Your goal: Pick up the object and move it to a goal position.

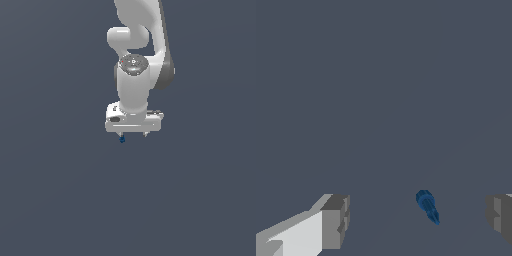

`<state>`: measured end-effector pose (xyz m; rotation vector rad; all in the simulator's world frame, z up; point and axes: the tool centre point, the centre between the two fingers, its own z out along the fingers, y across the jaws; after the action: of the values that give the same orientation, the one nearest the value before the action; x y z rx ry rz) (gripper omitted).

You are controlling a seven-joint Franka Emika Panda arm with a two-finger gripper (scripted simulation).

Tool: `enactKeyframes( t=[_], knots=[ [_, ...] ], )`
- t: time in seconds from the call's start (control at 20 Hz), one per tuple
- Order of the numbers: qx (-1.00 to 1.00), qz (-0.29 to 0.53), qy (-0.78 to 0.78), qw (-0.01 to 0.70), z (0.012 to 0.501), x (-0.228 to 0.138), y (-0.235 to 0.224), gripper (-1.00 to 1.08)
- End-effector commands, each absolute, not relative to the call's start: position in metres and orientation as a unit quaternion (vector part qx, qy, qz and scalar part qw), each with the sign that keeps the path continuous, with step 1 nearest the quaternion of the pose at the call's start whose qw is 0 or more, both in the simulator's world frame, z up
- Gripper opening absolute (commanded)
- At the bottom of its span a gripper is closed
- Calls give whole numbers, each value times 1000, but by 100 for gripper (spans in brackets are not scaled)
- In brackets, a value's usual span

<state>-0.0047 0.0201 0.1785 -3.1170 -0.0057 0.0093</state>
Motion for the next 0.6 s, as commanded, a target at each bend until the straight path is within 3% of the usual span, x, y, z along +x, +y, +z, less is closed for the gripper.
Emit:
enactKeyframes(
  t=[0.0, 0.55],
  knots=[
    [-1000, 4, 1, 14, 180, -5, 20, 100],
    [-1000, 3, 8, 11, 160, -19, 9, 100]
  ],
)
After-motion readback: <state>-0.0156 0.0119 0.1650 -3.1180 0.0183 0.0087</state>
